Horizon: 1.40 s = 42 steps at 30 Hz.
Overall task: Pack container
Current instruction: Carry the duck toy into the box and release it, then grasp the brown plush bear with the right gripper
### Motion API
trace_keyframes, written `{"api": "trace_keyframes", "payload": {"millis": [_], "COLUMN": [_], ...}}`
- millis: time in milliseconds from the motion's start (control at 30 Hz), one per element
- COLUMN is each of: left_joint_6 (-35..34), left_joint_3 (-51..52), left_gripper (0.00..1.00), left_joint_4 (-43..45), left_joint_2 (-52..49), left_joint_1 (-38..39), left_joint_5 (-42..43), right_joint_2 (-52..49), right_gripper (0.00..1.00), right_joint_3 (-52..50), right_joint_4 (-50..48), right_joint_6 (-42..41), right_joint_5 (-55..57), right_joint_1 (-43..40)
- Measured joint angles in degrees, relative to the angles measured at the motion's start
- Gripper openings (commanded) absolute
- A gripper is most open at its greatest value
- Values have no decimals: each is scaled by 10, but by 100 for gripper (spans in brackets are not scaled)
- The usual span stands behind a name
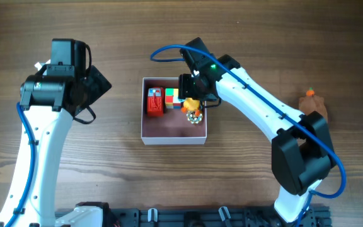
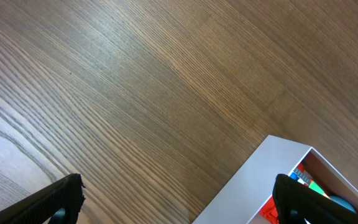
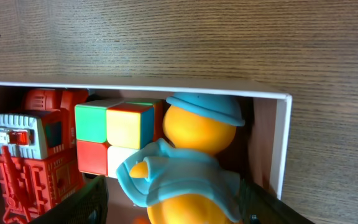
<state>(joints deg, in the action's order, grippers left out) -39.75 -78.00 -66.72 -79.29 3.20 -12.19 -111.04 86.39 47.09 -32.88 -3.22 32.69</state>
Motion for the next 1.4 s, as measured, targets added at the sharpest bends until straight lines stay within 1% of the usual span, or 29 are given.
{"api": "trace_keyframes", "payload": {"millis": [67,133,167,200,233,267,333,367,433,467,567,633,733,867,1067,1100,1133,1167,1233,1267,1367,1400], "left_joint_6": [0,0,0,0,0,0,0,0,0,0,0,0,0,0,0,0,0,0,0,0,0,0], "left_joint_3": [0,0,0,0,0,0,0,0,0,0,0,0,0,0,0,0,0,0,0,0,0,0], "left_gripper": [98,98,98,98,98,98,99,99,98,99,99,99,98,99,98,98,98,98,98,98,98,99], "left_joint_4": [0,0,0,0,-2,-2,-2,-2,-4,-4,-4,-4,-4,-4,-6,-6,-7,-7,-7,-7,-7,-7], "left_joint_2": [0,0,0,0,0,0,0,0,0,0,0,0,0,0,0,0,0,0,0,0,0,0], "left_joint_1": [0,0,0,0,0,0,0,0,0,0,0,0,0,0,0,0,0,0,0,0,0,0], "left_joint_5": [0,0,0,0,0,0,0,0,0,0,0,0,0,0,0,0,0,0,0,0,0,0], "right_joint_2": [0,11,22,43,75,94,168,201,259,266,265,262,238,179,79,65,56,47,39,39,39,39], "right_gripper": [67,73,80,97,100,100,100,100,100,100,100,100,100,100,100,98,93,83,50,38,19,19], "right_joint_3": [0,0,8,23,46,62,90,97,102,102,93,65,-30,-134,-148,-148,-148,-148,-148,-148,-148,-148], "right_joint_4": [0,5,23,50,73,87,138,157,213,227,263,257,196,115,52,49,49,49,49,49,50,52], "right_joint_6": [13,38,47,54,62,64,73,75,95,106,173,198,238,276,291,292,291,292,295,296,296,297], "right_joint_5": [0,1,10,26,42,48,64,70,82,81,69,68,67,67,67,66,64,60,49,47,37,33], "right_joint_1": [0,0,-1,-5,-17,-30,-92,-135,-262,-303,-464,-520,-558,-562,-563,-563,-563,-563,-563,-563,-563,-563]}}
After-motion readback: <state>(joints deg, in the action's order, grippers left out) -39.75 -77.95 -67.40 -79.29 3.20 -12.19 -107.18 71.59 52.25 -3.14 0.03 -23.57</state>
